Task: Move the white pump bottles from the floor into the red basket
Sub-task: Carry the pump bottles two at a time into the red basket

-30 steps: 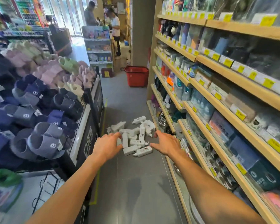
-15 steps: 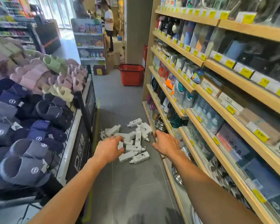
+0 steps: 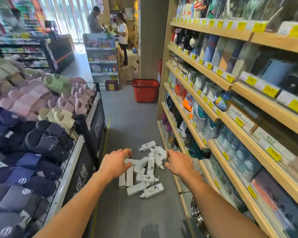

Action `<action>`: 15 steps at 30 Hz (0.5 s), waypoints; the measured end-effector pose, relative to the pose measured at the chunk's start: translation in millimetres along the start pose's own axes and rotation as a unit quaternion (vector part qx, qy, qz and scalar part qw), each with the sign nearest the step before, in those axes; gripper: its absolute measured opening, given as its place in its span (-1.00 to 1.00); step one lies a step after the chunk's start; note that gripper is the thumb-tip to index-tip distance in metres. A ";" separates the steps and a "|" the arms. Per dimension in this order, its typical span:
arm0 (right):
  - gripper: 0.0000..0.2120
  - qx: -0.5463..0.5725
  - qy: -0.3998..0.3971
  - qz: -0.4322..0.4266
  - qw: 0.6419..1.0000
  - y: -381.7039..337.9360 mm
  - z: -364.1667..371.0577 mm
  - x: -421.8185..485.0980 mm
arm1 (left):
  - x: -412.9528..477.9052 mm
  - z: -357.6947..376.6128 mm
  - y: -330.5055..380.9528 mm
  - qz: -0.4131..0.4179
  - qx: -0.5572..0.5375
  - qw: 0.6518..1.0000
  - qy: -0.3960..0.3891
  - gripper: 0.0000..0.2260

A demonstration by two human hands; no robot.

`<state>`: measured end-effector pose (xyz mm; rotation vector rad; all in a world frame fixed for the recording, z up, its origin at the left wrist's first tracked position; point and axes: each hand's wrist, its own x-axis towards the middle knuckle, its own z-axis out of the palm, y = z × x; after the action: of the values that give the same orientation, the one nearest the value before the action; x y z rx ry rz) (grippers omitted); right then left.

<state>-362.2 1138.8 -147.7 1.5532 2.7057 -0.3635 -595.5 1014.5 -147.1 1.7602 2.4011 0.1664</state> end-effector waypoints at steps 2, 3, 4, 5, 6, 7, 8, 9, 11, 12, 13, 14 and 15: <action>-0.74 0.002 -0.013 -0.002 1.000 -0.2 4.7 18.0 | 16.0 3.4 -5.3 -0.010 -0.003 1.000 -0.016 -0.65; -0.73 0.008 -0.021 -0.004 1.000 -0.1 8.1 26.7 | 23.9 5.8 -8.1 -0.013 -0.005 1.000 -0.024 -0.64; -0.73 0.013 -0.026 -0.006 1.000 -0.2 10.8 35.9 | 32.6 8.4 -11.1 -0.016 -0.006 0.999 -0.028 -0.64; -0.72 0.015 -0.031 -0.009 0.999 -0.7 12.0 45.2 | 42.1 10.4 -14.4 -0.017 -0.006 0.999 -0.030 -0.65; -0.71 0.014 -0.035 -0.010 0.999 -1.1 13.2 55.5 | 51.9 11.6 -17.4 -0.017 -0.007 0.999 -0.033 -0.65; -0.70 0.013 -0.038 -0.011 0.999 -1.1 14.4 67.0 | 62.4 12.6 -20.8 -0.017 -0.007 0.999 -0.035 -0.66; -0.70 0.012 -0.041 -0.010 0.999 -1.6 15.1 78.4 | 73.2 14.1 -24.5 -0.017 -0.005 0.999 -0.038 -0.66; -0.71 0.011 -0.042 -0.007 0.999 -2.1 15.9 90.2 | 84.4 16.2 -28.6 -0.015 -0.001 0.999 -0.042 -0.65; -0.74 0.012 -0.044 0.000 0.999 -3.8 15.7 112.8 | 109.2 17.7 -35.8 -0.009 0.004 0.999 -0.047 -0.63; -0.75 0.014 -0.045 0.002 0.999 -5.0 14.9 122.6 | 121.5 17.0 -38.7 -0.006 0.002 0.999 -0.049 -0.62; -0.75 0.015 -0.043 0.005 0.999 -6.0 14.2 132.0 | 133.3 15.9 -41.8 -0.003 -0.002 0.999 -0.050 -0.62; -0.74 0.011 -0.044 0.010 0.999 -7.8 12.6 141.0 | 145.1 14.4 -44.8 -0.001 -0.004 0.999 -0.049 -0.62; -0.72 0.007 -0.047 0.011 0.999 -9.8 11.2 149.6 | 156.5 12.8 -48.0 0.001 -0.005 0.999 -0.048 -0.61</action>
<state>-448.3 1259.3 -173.8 1.5279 2.6184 -0.4436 -684.0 1149.2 -178.2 1.7236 2.3273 0.0915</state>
